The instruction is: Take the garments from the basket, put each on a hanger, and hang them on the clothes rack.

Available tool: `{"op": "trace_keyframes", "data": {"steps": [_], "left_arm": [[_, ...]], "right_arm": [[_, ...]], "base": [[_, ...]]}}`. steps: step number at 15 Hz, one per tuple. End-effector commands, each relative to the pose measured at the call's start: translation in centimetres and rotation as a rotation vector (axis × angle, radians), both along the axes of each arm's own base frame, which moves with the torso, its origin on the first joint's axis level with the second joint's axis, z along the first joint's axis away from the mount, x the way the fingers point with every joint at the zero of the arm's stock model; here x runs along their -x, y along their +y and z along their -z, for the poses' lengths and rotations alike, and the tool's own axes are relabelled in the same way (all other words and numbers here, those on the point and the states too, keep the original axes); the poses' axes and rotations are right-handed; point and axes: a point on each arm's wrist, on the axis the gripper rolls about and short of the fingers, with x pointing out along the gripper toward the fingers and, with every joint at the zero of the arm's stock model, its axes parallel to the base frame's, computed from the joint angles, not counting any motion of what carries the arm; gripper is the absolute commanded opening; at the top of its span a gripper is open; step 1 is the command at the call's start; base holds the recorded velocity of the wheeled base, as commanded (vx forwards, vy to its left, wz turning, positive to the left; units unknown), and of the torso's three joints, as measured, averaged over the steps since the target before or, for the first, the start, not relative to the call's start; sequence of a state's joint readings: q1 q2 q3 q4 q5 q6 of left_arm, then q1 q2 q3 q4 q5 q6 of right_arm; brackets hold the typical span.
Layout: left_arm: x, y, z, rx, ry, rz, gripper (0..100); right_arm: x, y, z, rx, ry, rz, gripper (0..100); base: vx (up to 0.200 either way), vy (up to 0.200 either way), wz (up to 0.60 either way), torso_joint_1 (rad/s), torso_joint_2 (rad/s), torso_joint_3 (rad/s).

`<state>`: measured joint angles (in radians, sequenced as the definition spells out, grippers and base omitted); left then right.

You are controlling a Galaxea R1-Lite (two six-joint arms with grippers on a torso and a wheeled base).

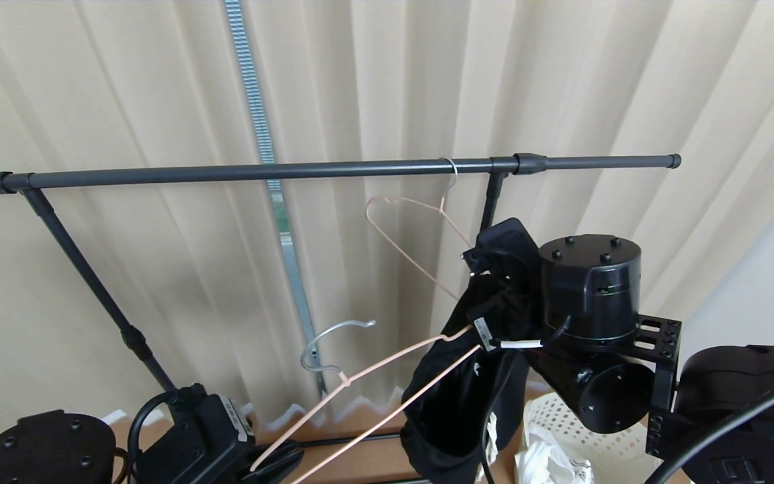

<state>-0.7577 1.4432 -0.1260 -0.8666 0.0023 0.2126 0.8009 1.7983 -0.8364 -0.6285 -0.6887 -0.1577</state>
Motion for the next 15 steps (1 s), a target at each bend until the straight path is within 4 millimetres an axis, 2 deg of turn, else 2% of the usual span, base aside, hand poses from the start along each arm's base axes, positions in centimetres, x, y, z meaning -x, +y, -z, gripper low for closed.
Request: {"op": "trace_keyframes", "data": {"steps": [1, 7, 15], "left_arm": [[-0.2, -0.1, -0.1, 0.005, 0.001, -0.006, 0], [-0.8, -0.3, 0.1, -0.012, 0.003, -0.049, 0], [-1.1, -0.4, -0.1, 0.011, -0.007, -0.063, 0]], "right_arm": [[0.2, 0.1, -0.1, -0.001, -0.001, -0.006, 0], [1.3, 0.7, -0.5, -0.008, -0.009, -0.030, 0], [4.4, 2.9, -0.4, -0.023, -0.010, -0.122, 0]], "base": [[0.000, 0.000, 0.00, 0.000, 0.00, 0.000], [0.000, 0.000, 0.00, 0.000, 0.00, 0.000], [0.000, 0.000, 0.00, 0.000, 0.00, 0.000]]}}
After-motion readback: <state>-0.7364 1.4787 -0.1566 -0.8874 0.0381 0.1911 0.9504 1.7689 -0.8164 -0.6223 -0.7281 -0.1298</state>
